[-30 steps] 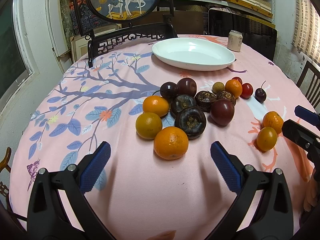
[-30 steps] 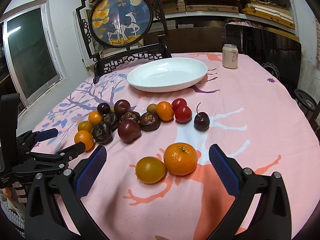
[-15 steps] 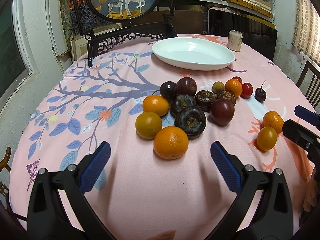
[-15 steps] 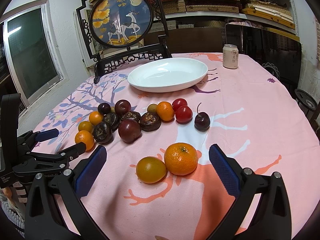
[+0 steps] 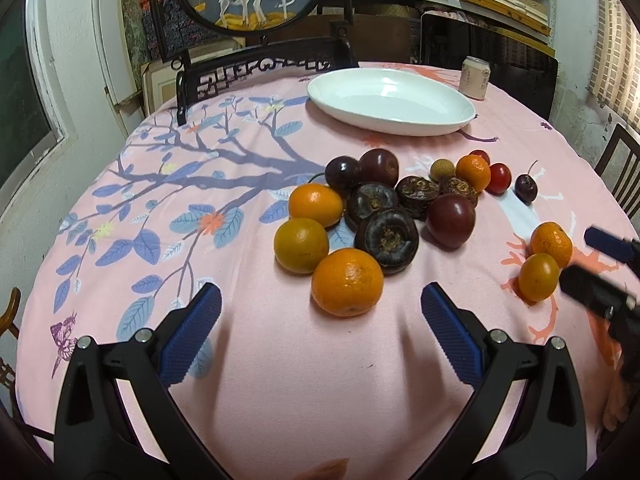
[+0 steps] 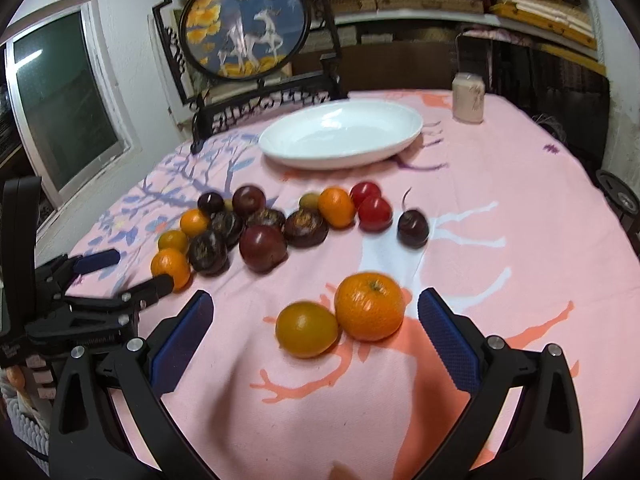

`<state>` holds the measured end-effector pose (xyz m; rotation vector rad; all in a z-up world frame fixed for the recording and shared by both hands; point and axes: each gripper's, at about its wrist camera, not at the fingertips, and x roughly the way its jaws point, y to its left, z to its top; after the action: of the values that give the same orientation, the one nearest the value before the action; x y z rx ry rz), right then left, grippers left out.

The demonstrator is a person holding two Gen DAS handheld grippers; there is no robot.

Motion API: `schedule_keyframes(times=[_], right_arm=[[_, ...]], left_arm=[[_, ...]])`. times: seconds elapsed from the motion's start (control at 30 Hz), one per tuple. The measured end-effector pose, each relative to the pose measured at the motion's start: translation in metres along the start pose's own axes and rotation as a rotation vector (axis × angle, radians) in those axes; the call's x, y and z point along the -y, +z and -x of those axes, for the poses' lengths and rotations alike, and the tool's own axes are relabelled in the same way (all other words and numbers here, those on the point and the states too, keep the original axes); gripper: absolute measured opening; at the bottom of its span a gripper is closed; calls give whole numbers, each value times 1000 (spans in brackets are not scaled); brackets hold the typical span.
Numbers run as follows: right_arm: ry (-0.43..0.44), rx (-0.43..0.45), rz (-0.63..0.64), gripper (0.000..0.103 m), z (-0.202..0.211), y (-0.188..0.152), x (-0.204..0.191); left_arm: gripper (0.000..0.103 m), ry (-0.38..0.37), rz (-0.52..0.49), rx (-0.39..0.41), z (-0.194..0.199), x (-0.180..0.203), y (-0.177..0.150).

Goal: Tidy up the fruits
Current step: 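Grasp an orange fruit with the left gripper while the right gripper grasps another orange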

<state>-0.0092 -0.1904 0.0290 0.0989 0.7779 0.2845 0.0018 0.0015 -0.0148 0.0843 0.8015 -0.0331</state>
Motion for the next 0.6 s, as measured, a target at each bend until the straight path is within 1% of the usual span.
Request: schedule_keyframes(times=[0.07, 0.13, 0.17, 0.2, 0.27, 0.37, 0.4, 0.47, 0.5, 0.57, 0.6], right_arm=[[25, -52, 7, 102, -8, -3, -1], [33, -95, 16, 102, -14, -7, -2], [35, -107, 19, 102, -15, -8, -2], [35, -109, 19, 102, -15, -9, -1], [31, -101, 28, 102, -10, -11, 1], [14, -105, 65, 102, -3, -14, 4], [3, -102, 79, 102, 1, -16, 7], [-11, -87, 90, 102, 6, -14, 14], [-14, -72, 89, 101, 9, -13, 19], [-7, -43, 64, 92, 15, -9, 32], [4, -41, 44, 83, 15, -6, 39]], left_arm=[[101, 16, 18, -23, -5, -4, 1], [101, 12, 32, -60, -10, -8, 4], [101, -14, 37, -103, -17, -10, 4], [101, -29, 39, -129, -21, -11, 4], [101, -62, 30, -203, -32, -11, 2], [101, -37, -45, -180, -32, -4, -1], [101, -46, -67, -157, -30, -3, -3], [101, -92, -53, -165, -30, -7, -4], [101, -114, -71, -162, -28, -8, -6], [101, -137, -127, -159, -24, -7, -7], [101, -144, -122, -162, -23, -8, -6]])
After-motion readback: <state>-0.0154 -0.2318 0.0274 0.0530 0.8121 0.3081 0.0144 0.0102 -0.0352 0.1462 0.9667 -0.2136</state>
